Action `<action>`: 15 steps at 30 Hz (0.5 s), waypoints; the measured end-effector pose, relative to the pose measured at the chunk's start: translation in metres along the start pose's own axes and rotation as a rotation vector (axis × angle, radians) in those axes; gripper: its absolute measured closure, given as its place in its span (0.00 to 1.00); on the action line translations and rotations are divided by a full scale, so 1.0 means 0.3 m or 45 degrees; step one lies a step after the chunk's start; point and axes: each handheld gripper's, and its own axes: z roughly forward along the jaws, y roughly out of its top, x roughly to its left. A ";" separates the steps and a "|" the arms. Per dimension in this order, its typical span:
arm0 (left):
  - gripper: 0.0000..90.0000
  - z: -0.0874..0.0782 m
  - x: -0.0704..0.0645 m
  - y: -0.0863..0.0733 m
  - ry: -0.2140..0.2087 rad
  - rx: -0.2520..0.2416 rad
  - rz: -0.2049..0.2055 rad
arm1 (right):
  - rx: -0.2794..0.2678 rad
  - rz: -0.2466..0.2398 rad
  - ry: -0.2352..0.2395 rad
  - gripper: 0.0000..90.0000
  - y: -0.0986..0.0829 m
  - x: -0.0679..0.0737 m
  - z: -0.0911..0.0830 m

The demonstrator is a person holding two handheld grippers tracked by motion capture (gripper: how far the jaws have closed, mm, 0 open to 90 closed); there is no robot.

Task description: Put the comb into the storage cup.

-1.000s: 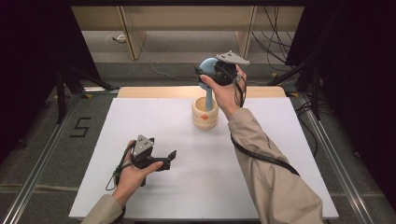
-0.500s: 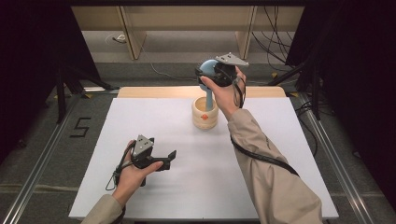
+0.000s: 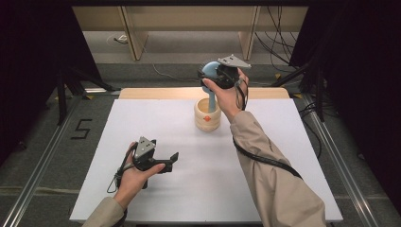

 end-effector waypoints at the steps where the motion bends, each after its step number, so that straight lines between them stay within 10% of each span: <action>1: 0.00 0.000 0.000 0.000 0.000 0.000 0.000 | 0.001 0.000 0.000 0.23 -0.001 0.000 0.000; 15: 0.00 0.000 0.000 0.000 0.000 -0.001 0.000 | 0.010 -0.010 -0.001 0.23 -0.012 0.002 0.007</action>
